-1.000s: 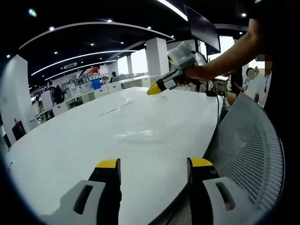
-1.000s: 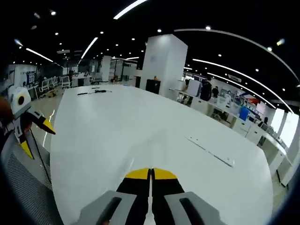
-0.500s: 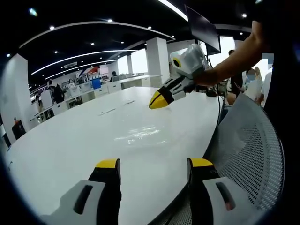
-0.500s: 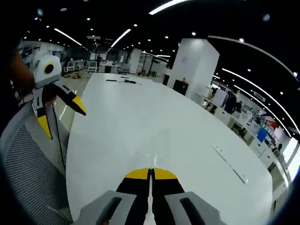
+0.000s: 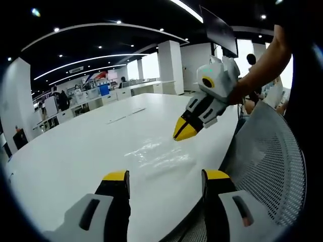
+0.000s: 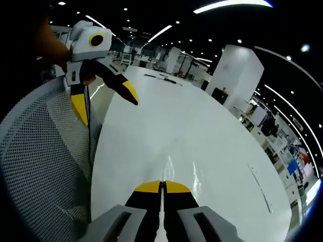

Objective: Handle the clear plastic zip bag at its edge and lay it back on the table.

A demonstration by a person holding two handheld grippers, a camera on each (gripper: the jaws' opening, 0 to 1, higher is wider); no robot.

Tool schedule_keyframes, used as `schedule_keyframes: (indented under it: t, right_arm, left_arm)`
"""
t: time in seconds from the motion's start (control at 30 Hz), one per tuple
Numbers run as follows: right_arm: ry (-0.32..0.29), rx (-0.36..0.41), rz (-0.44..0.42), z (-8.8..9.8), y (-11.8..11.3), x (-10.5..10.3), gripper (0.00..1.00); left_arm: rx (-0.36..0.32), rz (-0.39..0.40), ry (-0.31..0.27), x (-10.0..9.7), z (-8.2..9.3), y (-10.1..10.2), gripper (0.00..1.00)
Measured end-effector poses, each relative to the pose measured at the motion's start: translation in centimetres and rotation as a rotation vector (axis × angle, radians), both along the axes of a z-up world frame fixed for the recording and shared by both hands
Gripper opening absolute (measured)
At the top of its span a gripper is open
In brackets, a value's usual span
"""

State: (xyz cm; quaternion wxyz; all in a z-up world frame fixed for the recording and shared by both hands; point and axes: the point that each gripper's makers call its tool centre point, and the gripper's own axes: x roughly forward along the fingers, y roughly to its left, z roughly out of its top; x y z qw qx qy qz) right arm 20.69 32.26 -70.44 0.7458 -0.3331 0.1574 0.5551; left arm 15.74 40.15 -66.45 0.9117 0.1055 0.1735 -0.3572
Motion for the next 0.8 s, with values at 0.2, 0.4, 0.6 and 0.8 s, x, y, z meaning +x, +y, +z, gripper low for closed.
schedule_keyframes:
  t: [0.2,0.4,0.6,0.8]
  right_arm:
    - [-0.009,-0.017,0.030,-0.6,0.4,-1.0,0.00]
    - [0.033,-0.019,0.059,-1.6,0.9,-3.1,0.00]
    - [0.059,-0.026,0.023,-2.9,1.2,-3.0,0.00]
    - [0.090,-0.034,0.011,-3.3,1.2,-2.5,0.00]
  left_arm:
    - [-0.001,-0.001,-0.002,0.0,0.0,0.0,0.56]
    - [-0.009,-0.002,-0.005,0.0,0.2,0.3,0.58]
    - [-0.024,0.011,-0.006,0.1,0.4,0.6,0.58]
    - [-0.024,0.009,-0.004,0.0,0.5,0.5,0.58]
